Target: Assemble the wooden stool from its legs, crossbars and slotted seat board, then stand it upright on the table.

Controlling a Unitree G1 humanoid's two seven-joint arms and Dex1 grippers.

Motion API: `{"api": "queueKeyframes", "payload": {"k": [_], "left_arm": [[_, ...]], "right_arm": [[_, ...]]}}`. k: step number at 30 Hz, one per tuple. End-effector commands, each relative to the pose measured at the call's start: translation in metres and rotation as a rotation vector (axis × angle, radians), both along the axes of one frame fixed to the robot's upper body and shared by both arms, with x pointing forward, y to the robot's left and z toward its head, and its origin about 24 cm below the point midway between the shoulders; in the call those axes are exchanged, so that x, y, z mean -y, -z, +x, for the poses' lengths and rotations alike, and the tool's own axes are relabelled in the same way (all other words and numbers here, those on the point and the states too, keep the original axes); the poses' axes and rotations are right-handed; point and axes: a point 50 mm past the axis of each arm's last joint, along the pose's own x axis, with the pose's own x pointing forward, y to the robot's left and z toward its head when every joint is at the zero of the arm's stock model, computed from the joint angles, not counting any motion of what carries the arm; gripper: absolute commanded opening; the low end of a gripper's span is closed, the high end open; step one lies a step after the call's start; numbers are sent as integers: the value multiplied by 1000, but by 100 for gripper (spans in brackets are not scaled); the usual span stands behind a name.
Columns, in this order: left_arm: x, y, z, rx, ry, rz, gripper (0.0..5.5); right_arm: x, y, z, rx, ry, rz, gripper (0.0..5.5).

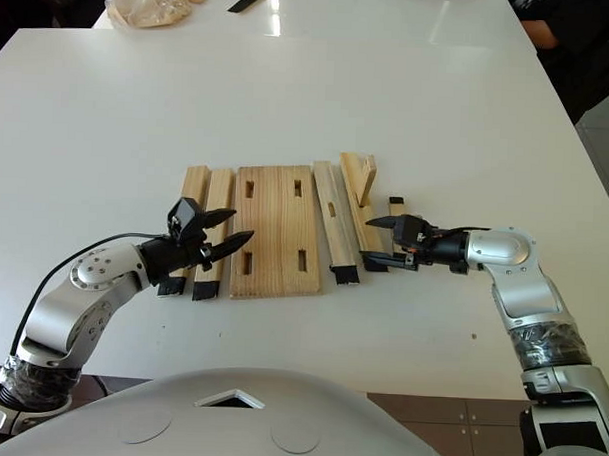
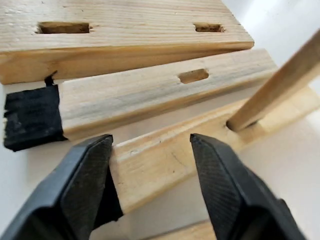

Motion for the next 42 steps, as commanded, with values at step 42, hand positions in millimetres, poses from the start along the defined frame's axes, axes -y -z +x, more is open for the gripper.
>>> {"api": "queueKeyframes", "payload": {"k": [42], "left_arm": [[-2, 3, -8, -5, -32, 22, 287]], "right_arm": [[-48, 16, -34, -95, 747, 118, 259]]}}
